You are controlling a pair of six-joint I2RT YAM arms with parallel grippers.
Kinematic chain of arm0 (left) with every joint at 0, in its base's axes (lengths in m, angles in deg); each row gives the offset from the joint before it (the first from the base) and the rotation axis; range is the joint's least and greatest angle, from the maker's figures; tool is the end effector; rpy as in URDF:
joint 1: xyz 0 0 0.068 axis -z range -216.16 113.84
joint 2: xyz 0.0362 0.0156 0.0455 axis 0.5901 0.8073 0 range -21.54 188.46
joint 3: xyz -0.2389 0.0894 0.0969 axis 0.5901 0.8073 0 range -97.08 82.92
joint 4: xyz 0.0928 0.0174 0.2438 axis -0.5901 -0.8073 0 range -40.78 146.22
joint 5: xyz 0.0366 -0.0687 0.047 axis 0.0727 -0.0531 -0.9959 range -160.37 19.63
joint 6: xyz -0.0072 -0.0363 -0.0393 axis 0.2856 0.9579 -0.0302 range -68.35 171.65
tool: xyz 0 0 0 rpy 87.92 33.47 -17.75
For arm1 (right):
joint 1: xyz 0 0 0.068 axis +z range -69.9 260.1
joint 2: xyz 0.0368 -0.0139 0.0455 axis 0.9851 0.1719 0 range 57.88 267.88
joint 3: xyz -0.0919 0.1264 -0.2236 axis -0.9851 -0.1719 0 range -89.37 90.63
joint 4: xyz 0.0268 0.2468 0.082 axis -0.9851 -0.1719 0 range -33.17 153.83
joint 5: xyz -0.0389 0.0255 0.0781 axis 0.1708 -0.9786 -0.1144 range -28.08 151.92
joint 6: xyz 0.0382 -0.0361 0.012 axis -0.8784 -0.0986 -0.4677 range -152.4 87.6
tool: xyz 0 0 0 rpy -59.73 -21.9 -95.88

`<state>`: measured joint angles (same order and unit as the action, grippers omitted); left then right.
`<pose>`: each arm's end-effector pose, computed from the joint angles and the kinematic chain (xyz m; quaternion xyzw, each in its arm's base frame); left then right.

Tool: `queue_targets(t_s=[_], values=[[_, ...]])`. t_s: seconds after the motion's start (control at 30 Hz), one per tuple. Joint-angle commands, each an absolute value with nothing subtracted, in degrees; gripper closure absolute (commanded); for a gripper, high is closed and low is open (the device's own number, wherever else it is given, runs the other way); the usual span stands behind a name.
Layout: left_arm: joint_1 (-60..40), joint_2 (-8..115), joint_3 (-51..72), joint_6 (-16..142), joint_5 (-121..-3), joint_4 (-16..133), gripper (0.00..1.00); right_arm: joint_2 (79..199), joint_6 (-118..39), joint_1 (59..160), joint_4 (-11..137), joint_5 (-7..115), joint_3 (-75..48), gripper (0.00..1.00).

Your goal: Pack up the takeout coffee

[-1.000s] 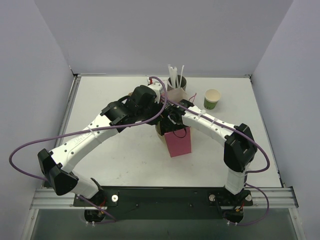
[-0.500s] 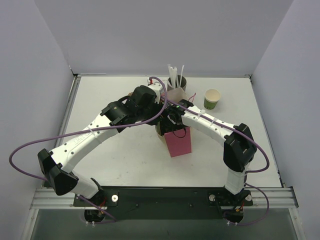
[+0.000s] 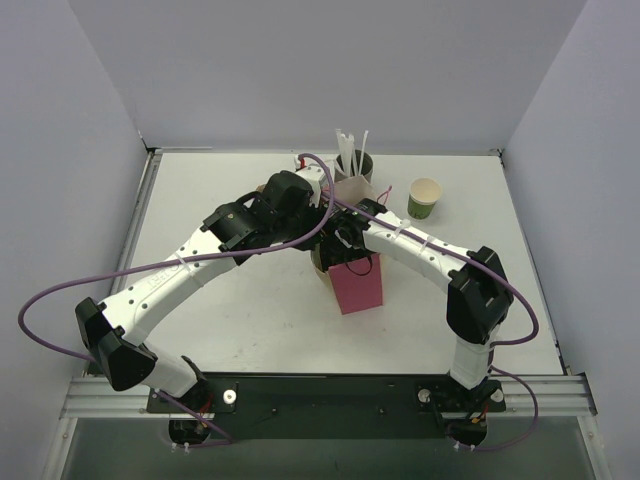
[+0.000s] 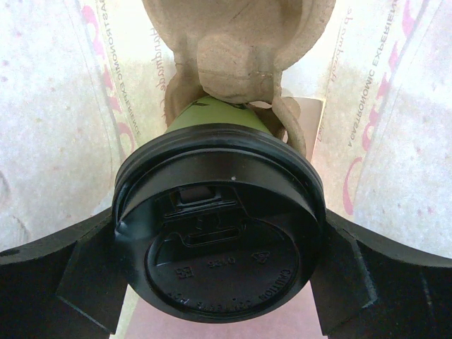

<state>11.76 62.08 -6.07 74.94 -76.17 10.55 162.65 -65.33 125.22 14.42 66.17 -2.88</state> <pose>0.2121 -0.2294 0.3878 0.1725 0.8899 -0.2070 0.3680 0.2703 0.2676 0.2477 -0.0969 0.9756 0.0935 0.1732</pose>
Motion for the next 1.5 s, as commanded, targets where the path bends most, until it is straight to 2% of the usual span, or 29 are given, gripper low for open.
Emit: queue_targets(t_s=[0.0,0.27,0.37,1.47], values=[[13.06,60.55,-9.8,74.86,-73.53,16.06,1.0,165.02,-64.04,125.45,9.16,69.83,-4.39,0.2],[12.88,60.73,-9.71,74.86,-73.44,16.06,1.0,163.62,-64.39,125.45,8.81,69.12,-2.8,0.02],[12.79,60.73,-9.63,74.86,-73.53,15.97,1.0,163.09,-64.57,125.36,8.54,69.04,-2.19,0.0],[12.44,62.05,-8.66,74.94,-74.15,16.06,1.0,159.48,-65.71,125.36,6.88,68.77,2.47,0.0]])
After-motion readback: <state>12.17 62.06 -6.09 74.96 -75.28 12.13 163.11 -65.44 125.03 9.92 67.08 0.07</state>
